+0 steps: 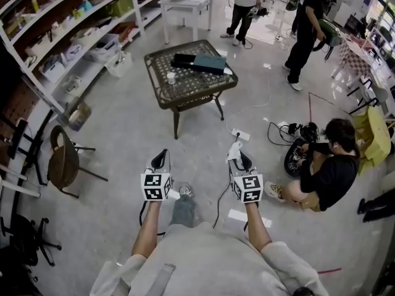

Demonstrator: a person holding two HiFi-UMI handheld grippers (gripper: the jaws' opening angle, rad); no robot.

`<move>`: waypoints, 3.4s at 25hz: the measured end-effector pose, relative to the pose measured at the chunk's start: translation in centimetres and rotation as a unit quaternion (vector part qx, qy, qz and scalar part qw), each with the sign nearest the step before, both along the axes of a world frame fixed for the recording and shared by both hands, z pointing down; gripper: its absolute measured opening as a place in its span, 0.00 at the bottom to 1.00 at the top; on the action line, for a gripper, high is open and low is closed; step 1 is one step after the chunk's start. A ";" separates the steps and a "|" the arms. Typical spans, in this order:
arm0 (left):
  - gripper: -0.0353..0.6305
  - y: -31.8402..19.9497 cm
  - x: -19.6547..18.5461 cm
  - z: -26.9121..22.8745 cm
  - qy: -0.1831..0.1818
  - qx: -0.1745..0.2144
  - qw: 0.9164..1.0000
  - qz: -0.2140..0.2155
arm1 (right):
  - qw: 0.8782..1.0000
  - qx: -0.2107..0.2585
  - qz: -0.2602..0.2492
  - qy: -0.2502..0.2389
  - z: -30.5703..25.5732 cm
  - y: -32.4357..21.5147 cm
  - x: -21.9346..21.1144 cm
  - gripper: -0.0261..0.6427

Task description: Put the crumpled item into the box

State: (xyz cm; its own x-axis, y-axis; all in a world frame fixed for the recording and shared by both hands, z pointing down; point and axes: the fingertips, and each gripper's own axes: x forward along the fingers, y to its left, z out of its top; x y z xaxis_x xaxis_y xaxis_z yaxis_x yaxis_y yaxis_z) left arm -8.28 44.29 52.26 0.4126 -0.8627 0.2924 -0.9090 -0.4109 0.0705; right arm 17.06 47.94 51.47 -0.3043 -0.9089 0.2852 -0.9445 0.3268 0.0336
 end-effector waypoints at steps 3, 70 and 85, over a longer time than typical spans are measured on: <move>0.06 -3.6 0.0 0.6 0.003 -0.007 1.000 0.007 | 1.000 -0.006 0.001 0.005 0.3 -3.4 -0.4 0.24; 0.06 -69.2 3.1 0.5 -0.006 -0.016 1.000 0.007 | 0.999 -0.027 -0.029 0.008 1.7 -69.0 1.2 0.24; 0.06 -78.2 3.1 1.4 -0.022 -0.017 0.999 -0.034 | 0.997 -0.027 -0.077 -0.001 2.9 -79.5 1.0 0.24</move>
